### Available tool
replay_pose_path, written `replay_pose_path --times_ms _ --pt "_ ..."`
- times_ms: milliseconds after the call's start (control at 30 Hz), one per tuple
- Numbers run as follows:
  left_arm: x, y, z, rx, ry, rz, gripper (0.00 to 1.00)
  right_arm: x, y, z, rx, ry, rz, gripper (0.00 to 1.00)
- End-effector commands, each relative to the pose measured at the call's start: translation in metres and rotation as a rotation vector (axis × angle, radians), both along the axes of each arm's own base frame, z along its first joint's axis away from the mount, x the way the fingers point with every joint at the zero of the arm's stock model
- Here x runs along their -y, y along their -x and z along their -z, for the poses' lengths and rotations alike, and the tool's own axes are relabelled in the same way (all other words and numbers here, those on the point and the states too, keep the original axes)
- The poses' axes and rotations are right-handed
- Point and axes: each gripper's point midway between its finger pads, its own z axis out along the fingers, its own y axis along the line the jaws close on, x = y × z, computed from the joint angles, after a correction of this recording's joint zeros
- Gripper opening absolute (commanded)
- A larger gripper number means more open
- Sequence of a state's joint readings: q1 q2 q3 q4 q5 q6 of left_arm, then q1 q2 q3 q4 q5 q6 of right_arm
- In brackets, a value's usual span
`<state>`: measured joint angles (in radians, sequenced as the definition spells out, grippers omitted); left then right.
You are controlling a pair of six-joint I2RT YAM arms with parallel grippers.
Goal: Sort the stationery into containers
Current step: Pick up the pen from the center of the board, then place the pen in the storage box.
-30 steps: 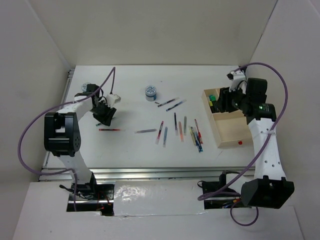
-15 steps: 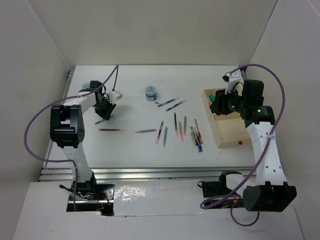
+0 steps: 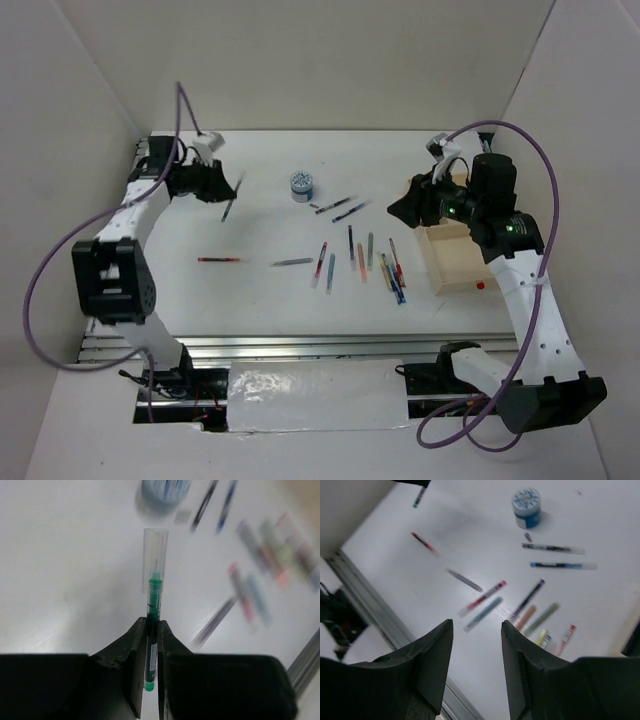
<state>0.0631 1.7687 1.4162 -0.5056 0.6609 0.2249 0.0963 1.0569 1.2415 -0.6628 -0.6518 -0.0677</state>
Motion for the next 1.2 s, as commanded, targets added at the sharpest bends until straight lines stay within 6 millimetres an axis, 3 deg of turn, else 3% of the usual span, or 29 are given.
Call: replay_pose_path --times_ms 0,33,67,100,133,200,233,267,333,367,500,867,1167 --pt "0.055 0.035 -0.137 0.106 0.532 0.038 0.00 -0.039 0.004 -0.063 0.082 -0.196 -0.093 0.51" --pt "0.061 0.045 -0.189 0.332 0.566 0.093 0.00 -0.051 0.005 -0.067 0.065 -0.225 -0.127 0.52" --pt "0.065 0.054 -0.202 0.312 0.644 0.044 0.00 -0.059 0.002 -0.076 0.076 -0.259 -0.143 0.53" --pt "0.077 0.067 -0.196 0.302 0.673 0.049 0.00 -0.067 0.002 -0.081 0.041 -0.305 -0.145 0.53" --pt "0.083 0.082 -0.218 0.380 0.694 0.079 0.00 -0.075 -0.002 -0.083 0.025 -0.325 -0.158 0.54" --pt "0.106 0.104 -0.224 0.296 0.774 0.132 0.00 -0.096 -0.001 -0.091 0.007 -0.359 -0.209 0.55" --pt "0.110 0.109 -0.231 0.311 0.802 0.161 0.00 -0.106 -0.006 -0.093 0.003 -0.360 -0.225 0.56" --pt "0.114 0.115 -0.228 0.218 0.871 0.141 0.00 -0.123 0.002 -0.093 0.002 -0.351 -0.280 0.56" --pt "0.119 0.122 -0.234 0.188 0.947 0.140 0.00 -0.143 0.001 -0.098 0.011 -0.342 -0.320 0.56" --pt "0.120 0.126 -0.237 0.166 0.995 0.135 0.00 -0.161 0.012 -0.099 0.002 -0.344 -0.373 0.56" --pt "0.128 0.131 -0.249 0.150 1.073 0.140 0.00 -0.195 0.016 -0.099 -0.041 -0.358 -0.443 0.55" --pt "0.138 0.135 -0.257 0.108 1.178 0.145 0.00 -0.228 0.010 -0.065 -0.179 -0.359 -0.469 0.50" --pt "0.141 0.136 -0.257 0.108 1.185 0.152 0.00 -0.230 0.014 -0.073 -0.162 -0.361 -0.515 0.45"
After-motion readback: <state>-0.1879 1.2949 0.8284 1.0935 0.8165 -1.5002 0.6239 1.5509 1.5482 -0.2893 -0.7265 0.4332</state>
